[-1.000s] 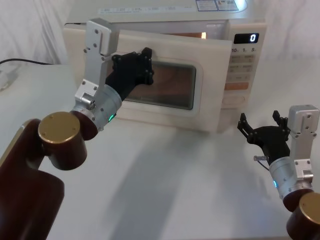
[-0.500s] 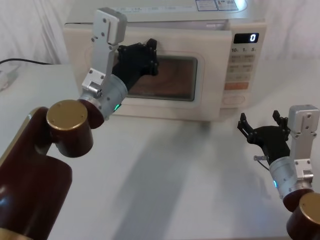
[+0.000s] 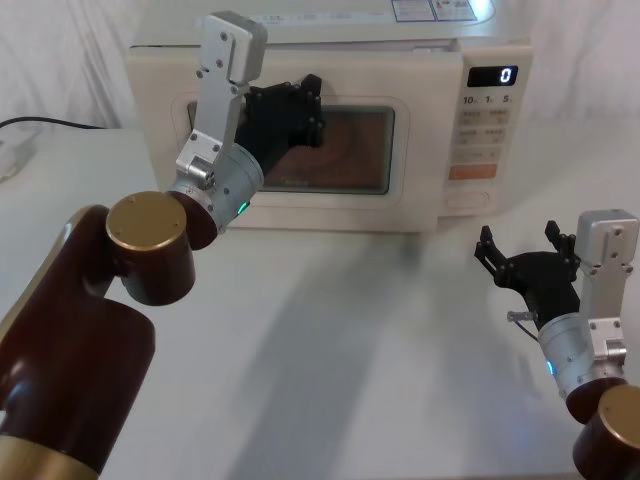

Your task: Press the button to open the microwave door with one hand; close the microwave door with the other hand.

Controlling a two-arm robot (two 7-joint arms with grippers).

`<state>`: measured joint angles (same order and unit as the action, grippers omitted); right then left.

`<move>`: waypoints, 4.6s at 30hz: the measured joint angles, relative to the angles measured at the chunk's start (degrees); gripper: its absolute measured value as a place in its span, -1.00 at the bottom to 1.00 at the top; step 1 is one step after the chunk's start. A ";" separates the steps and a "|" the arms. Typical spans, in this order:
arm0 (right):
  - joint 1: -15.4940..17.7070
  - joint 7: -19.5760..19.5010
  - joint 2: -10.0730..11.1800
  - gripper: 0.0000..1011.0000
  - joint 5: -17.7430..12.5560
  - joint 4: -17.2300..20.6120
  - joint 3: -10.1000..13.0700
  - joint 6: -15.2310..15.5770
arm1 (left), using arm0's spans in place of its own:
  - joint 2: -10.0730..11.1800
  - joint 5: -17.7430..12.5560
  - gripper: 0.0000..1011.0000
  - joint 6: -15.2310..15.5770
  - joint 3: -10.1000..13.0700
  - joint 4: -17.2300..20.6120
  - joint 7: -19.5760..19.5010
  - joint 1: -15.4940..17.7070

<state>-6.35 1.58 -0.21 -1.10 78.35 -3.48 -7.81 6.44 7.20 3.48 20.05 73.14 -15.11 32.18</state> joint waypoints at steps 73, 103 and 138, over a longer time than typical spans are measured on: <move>-0.01 0.00 0.00 0.98 0.00 0.00 0.03 0.00 | -2.73 -1.99 -1.00 -0.61 0.18 -5.60 0.48 3.73; 0.00 0.00 0.00 0.98 0.00 0.01 0.00 0.00 | 1.19 2.05 -1.00 1.40 -2.60 7.11 -0.19 -7.00; 0.00 0.00 0.00 0.98 0.00 0.00 0.00 0.00 | 8.14 7.46 -1.00 -1.97 -13.02 21.91 4.31 -33.71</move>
<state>-6.35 1.58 -0.22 -1.09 78.35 -3.48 -7.81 14.59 14.66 1.51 7.03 95.04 -10.80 -1.53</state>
